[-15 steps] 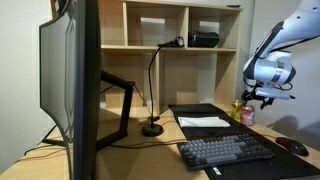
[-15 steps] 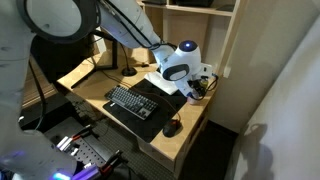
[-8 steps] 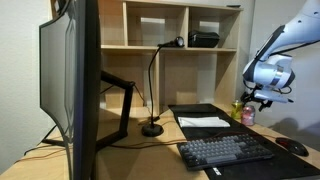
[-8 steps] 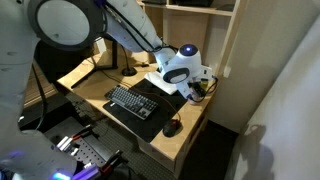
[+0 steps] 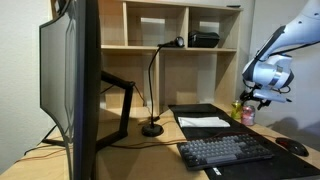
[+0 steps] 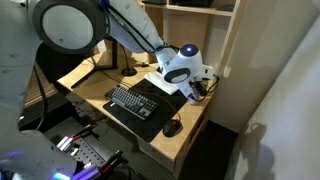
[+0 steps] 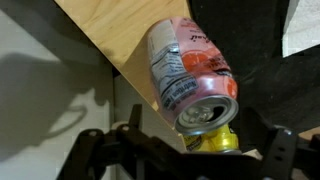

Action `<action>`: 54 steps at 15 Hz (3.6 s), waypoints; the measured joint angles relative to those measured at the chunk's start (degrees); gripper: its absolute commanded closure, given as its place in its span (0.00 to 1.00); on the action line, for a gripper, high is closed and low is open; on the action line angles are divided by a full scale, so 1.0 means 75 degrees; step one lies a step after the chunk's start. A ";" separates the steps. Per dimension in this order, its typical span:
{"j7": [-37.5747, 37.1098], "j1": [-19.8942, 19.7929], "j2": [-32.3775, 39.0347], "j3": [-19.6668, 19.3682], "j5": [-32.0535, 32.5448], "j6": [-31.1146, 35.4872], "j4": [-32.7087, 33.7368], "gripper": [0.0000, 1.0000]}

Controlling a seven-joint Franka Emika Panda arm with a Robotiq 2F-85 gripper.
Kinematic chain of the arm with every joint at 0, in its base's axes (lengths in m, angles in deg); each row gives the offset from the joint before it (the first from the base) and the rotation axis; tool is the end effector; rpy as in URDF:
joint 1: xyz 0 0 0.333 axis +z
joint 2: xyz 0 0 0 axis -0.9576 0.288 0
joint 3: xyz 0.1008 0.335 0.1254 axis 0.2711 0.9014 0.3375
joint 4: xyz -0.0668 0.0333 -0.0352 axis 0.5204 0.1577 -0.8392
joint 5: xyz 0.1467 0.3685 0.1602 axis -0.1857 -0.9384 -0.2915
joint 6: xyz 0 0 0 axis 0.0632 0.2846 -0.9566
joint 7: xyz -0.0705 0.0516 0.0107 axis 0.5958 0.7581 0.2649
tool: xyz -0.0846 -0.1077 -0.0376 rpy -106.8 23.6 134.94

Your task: Place the soda cans on the paper

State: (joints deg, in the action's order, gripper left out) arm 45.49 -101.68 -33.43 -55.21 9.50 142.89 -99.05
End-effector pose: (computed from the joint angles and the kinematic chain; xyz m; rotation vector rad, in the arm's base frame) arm 0.6950 -0.2926 0.2154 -2.8960 0.6991 -0.7638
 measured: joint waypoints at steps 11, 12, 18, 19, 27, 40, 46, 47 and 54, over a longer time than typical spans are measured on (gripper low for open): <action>0.0020 -0.0125 0.0001 0.0130 0.0001 -0.0017 0.0028 0.58; 0.0019 -0.0126 0.0001 0.0130 0.0001 -0.0026 0.0030 0.58; 0.0333 -0.0777 -0.0029 0.1048 -0.0172 -0.0055 0.0032 0.58; 0.0417 -0.0930 -0.0210 0.1337 -0.0210 -0.0072 -0.0043 0.58; 0.2838 -0.2232 -0.2689 0.3951 -0.1453 -0.1148 -0.1356 0.33; 0.4156 0.0453 -0.3463 0.1054 -0.2784 -0.3592 -0.1111 0.58; 0.4857 0.1466 -0.3457 -0.0017 -0.3543 -0.3725 -0.0983 0.58; 0.4856 0.1557 -0.3457 -0.0113 -0.3543 -0.3725 -0.0982 0.58; 0.6204 0.2102 -0.3455 -0.0397 -0.4237 -0.5045 -0.0695 0.58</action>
State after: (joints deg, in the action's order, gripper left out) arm 92.02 -85.92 -59.34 -58.19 -22.28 105.05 -104.26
